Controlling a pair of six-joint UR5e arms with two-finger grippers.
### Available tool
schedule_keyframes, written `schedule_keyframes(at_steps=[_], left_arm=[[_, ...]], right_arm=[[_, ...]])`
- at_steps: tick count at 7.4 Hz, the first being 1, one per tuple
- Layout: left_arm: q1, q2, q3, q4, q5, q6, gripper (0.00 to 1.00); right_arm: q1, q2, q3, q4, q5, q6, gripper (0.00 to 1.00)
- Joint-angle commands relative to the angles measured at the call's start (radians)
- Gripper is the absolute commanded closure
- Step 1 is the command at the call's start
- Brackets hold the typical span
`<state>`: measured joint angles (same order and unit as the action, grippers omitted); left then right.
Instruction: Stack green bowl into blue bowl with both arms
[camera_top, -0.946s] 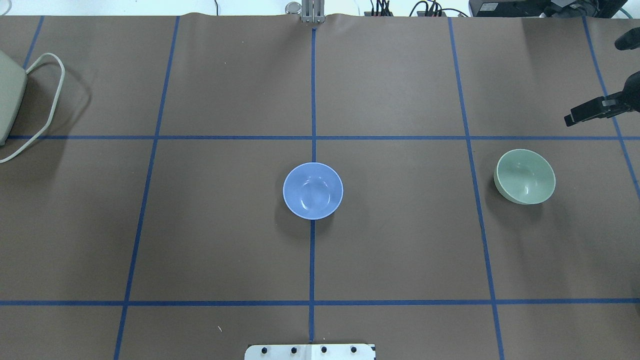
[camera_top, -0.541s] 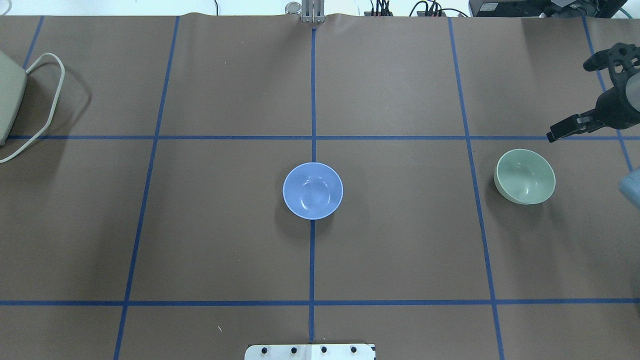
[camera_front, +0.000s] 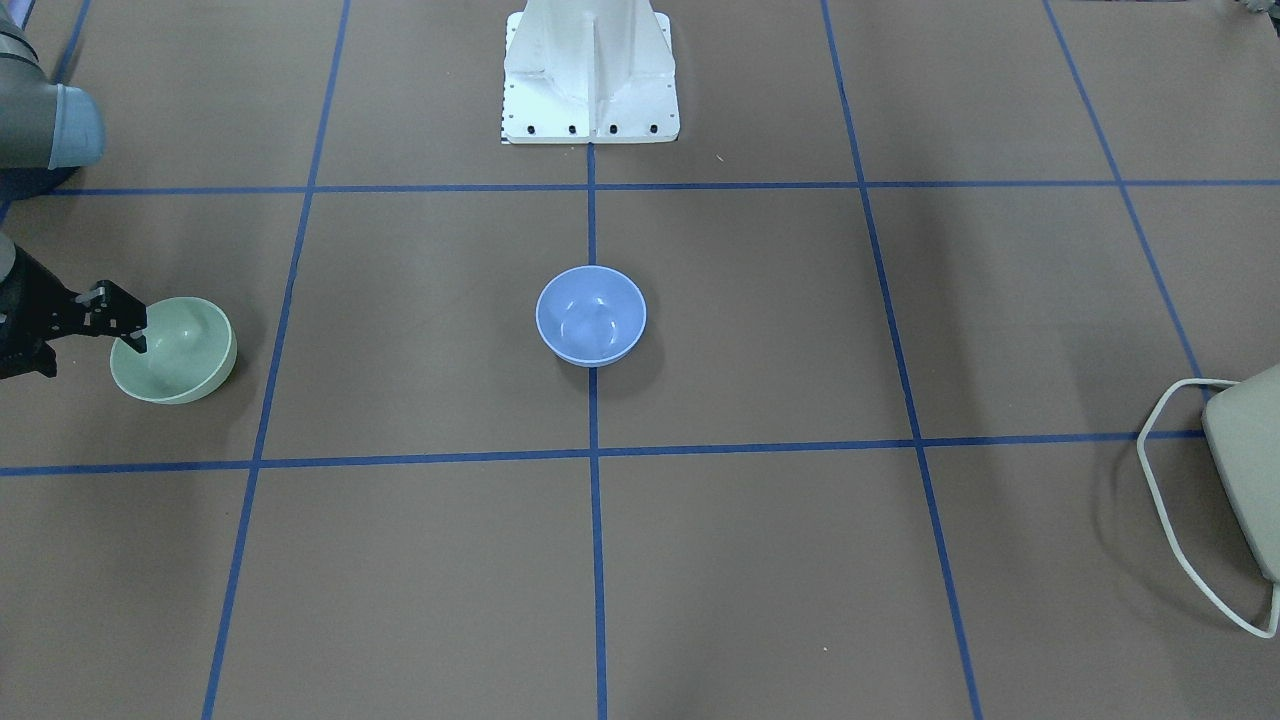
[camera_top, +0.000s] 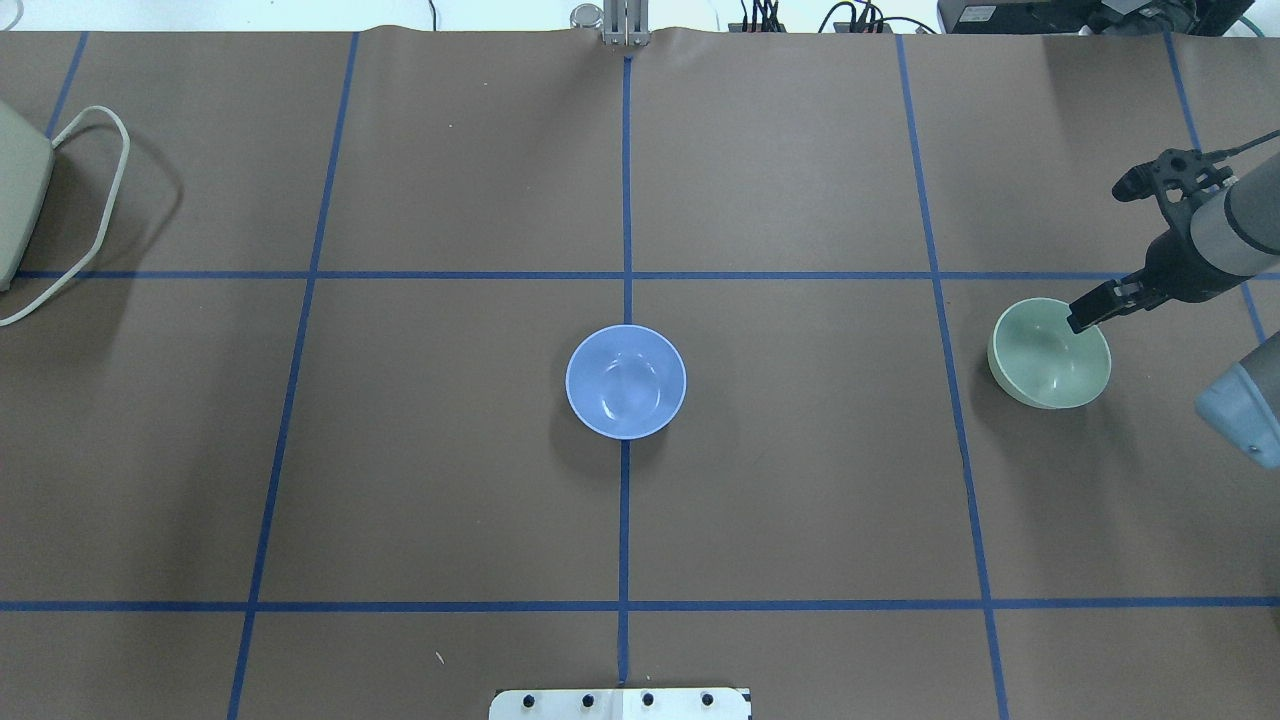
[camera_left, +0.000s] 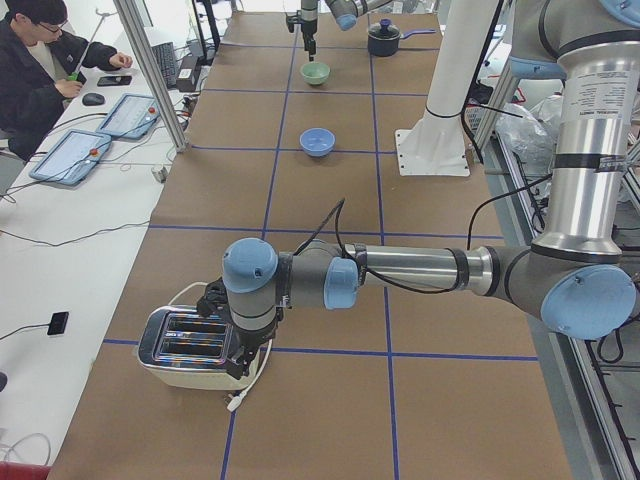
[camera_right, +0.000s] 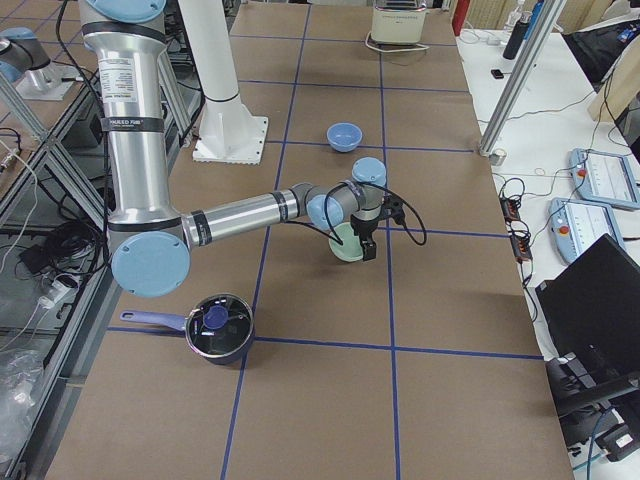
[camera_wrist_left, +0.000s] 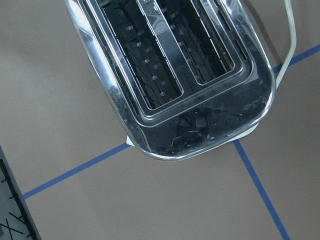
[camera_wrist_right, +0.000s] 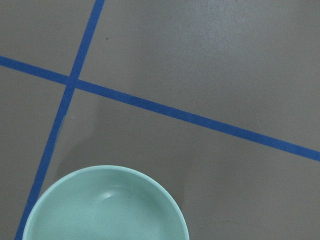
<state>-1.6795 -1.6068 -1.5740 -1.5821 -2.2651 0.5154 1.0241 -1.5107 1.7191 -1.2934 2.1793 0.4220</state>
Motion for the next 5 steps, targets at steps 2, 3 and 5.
schedule_keyframes(at_steps=[2,3,5], left_arm=[[0.000,0.001,-0.004,-0.001,-0.008,0.003,0.02],[0.000,0.001,-0.004,-0.001,-0.008,0.003,0.02],[0.000,-0.001,-0.004,-0.001,-0.008,0.005,0.02]], right_arm=[[-0.007,0.003,-0.039,-0.003,0.004,-0.061,0.60],[-0.007,0.007,-0.045,-0.003,0.005,-0.065,0.62],[-0.007,0.018,-0.065,-0.003,0.005,-0.065,0.62]])
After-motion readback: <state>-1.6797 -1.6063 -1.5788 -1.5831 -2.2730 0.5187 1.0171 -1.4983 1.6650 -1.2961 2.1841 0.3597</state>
